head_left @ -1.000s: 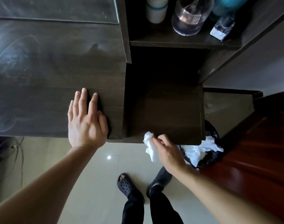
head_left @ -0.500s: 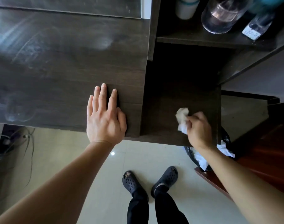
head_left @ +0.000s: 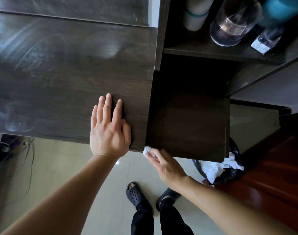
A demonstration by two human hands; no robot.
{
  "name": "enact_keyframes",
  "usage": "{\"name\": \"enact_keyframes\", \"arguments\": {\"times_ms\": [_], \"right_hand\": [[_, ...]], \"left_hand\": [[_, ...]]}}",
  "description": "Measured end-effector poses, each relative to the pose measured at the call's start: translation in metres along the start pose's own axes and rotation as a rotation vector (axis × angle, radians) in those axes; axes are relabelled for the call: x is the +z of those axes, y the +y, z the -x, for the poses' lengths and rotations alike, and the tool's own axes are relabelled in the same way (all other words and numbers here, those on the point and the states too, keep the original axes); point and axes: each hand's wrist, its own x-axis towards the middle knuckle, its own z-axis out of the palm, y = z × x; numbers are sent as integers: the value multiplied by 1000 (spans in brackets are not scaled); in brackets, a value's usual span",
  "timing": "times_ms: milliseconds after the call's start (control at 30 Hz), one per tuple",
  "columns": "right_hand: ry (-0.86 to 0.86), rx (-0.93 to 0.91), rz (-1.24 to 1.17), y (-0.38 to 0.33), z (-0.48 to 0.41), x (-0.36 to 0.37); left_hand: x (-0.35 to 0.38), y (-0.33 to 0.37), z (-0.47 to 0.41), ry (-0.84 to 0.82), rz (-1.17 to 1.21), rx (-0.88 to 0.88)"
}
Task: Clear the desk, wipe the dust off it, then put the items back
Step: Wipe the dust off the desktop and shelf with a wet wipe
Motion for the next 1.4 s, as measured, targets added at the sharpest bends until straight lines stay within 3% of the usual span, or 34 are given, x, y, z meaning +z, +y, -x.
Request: {"name": "enact_keyframes", "arguments": {"times_ms": [67,267,367,500,567,733,767,900,967,1067,1167,1300,1400], "right_hand": [[11,-30,-44,11,-5,-6],[-6,155,97,39,-84,-47],[150,310,188,57,-128,-65],[158,449,150,50,-166,-66],[163,429,152,46,-153,-59],[-64,-59,384,60,-62,-48],[-58,-24,395,73,-53,-55],[189,456,292,90,-65,-68],[174,441,169,50,-69,-45],[120,202,42,-1,-49,2],[103,58,114,40,-16,1],[303,315,229,118,49,-45],[338,502,202,138,76,-60]], "left_hand": [[-1,1,0,-3,2,-2],[0,0,0,4,-4,1],[-1,1,0,2,-8,-4],[0,1,-1,9,-3,-6],[-1,2,-1,12,-4,-6],[-3,2,-1,1,-10,-6],[-3,3,0,-4,-12,-6],[-1,3,-1,-4,-14,-3],[-2,3,-1,-10,-19,-5],[-2,4,0,-17,-35,-8],[0,3,-1,-8,-36,-4],[0,3,0,-3,-25,-4],[-1,3,0,-11,-7,-2]]}}
